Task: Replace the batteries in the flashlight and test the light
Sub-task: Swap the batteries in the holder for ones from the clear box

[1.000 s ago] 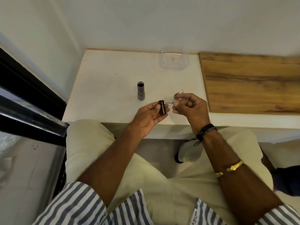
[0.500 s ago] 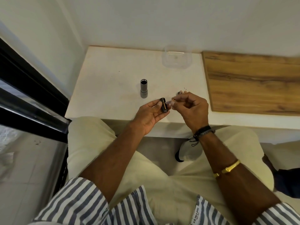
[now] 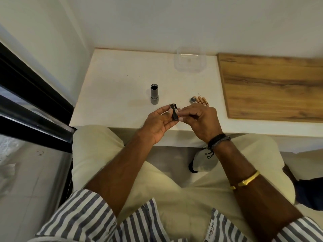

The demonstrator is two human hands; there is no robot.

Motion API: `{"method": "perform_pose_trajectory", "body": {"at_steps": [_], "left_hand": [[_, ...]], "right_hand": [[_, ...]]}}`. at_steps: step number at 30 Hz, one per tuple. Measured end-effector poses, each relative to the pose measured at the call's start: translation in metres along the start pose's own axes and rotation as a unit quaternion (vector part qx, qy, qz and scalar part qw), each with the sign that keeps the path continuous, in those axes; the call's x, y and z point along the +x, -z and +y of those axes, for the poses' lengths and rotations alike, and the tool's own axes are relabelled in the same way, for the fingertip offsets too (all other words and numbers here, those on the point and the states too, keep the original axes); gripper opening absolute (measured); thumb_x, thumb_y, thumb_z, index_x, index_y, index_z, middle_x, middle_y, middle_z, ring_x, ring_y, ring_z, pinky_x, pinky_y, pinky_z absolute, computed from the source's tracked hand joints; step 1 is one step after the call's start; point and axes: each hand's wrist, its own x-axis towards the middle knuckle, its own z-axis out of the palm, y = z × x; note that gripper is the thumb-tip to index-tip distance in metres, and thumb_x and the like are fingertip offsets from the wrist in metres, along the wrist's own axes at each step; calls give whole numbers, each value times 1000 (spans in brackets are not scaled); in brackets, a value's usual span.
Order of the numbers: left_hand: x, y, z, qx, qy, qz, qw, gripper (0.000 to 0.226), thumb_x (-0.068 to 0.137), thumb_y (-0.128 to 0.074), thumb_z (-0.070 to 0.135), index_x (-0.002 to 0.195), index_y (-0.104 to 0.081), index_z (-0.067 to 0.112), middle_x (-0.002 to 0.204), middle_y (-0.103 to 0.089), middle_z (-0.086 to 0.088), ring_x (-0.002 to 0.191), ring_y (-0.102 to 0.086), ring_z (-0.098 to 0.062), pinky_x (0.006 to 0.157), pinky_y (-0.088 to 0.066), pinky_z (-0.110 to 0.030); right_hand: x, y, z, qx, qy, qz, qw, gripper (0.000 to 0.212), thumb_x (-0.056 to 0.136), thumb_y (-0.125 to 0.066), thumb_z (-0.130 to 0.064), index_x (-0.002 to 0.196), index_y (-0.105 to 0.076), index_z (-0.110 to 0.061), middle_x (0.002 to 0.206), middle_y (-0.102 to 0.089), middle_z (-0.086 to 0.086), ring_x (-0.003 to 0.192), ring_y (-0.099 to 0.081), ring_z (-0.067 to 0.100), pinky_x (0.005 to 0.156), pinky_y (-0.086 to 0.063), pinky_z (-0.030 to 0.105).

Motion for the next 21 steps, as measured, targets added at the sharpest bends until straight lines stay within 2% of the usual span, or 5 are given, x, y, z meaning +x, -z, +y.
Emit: {"method": "perform_pose_trajectory", "body": {"at_steps": [5, 11, 17, 21], "left_hand": [[-1, -3, -5, 3, 12, 1, 1000, 18, 97, -57, 2, 113, -65, 4, 107, -73, -20, 99, -72, -32, 80, -61, -36], [-2, -1, -4, 19, 11, -3, 1000, 25, 97, -57, 2, 122, -61, 1, 109, -72, -21, 96, -72, -31, 85, -61, -38], [1, 1, -6, 17, 16, 12, 1000, 29, 98, -57, 3, 126, -59, -2, 112, -70, -23, 98, -72, -32, 82, -61, -37], [2, 0, -4, 2, 10, 26, 1000, 28, 98, -56, 3, 125, -60, -2, 111, -71, -23, 98, -73, -30, 80, -61, -36]], "right_hand": [[1, -2, 0, -33, 7, 10, 999, 14, 86, -78, -5, 99, -82, -9, 97, -79, 8, 92, -73, 21, 89, -49, 12], [1, -5, 2, -27, 2, 1, 1000, 11, 86, -78, -4, 94, -82, -10, 91, -78, 7, 85, -72, 21, 81, -50, 11], [4, -7, 4, -22, 3, -12, 1000, 11, 87, -78, -7, 96, -82, -11, 95, -78, 7, 88, -71, 21, 84, -56, 24], [3, -8, 8, 11, -24, -20, 999, 18, 93, -71, -6, 107, -80, -12, 103, -78, 4, 96, -71, 18, 87, -56, 27]]}}
